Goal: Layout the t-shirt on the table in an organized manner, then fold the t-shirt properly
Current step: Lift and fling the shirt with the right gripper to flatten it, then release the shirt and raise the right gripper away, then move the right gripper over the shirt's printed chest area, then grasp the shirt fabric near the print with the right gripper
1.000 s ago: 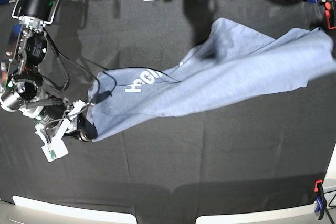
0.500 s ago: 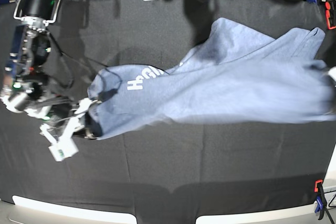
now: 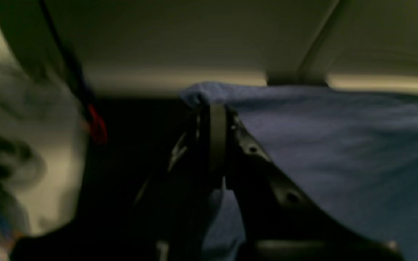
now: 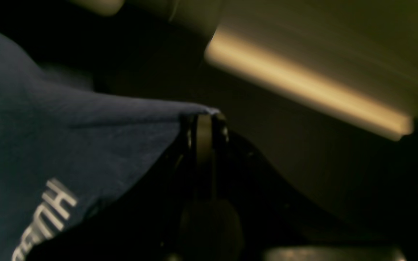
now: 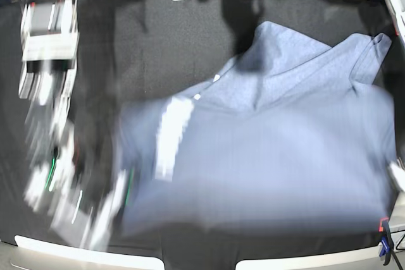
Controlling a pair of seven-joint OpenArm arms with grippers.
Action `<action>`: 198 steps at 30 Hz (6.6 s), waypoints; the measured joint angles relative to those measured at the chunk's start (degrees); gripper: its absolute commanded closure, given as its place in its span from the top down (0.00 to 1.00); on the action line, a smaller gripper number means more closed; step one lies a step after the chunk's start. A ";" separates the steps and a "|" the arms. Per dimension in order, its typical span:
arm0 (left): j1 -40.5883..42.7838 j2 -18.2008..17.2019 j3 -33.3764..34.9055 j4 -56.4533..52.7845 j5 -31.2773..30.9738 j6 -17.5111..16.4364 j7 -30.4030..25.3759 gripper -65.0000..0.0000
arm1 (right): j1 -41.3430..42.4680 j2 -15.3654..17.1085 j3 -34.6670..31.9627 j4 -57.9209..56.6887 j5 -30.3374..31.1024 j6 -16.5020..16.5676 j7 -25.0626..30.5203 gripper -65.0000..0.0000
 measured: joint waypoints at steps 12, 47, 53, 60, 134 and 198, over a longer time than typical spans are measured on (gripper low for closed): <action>-8.79 -9.35 -0.33 0.31 -0.09 3.04 5.88 0.00 | 8.63 -1.16 2.29 0.28 1.29 -0.50 -3.37 0.00; 51.98 6.84 -16.37 2.10 -36.68 -9.33 29.99 0.00 | -41.99 -3.43 17.27 25.49 10.51 3.39 -4.50 0.00; 63.45 1.92 -20.22 10.40 -41.42 -9.35 40.30 0.00 | -41.66 -3.93 17.03 25.53 11.89 3.37 -4.22 0.00; 70.16 -2.56 -20.46 18.58 -41.59 -9.57 41.99 0.00 | -41.46 -3.80 8.31 25.53 11.87 4.94 -3.52 0.02; 62.01 3.87 -20.46 19.78 -43.06 -9.57 38.10 0.00 | -5.95 -24.83 -20.68 -22.53 -14.51 -4.83 17.97 0.39; 61.55 3.87 -20.46 19.78 -43.10 -9.57 38.01 0.00 | -13.81 -28.28 -46.93 -25.90 -7.45 4.26 31.36 0.08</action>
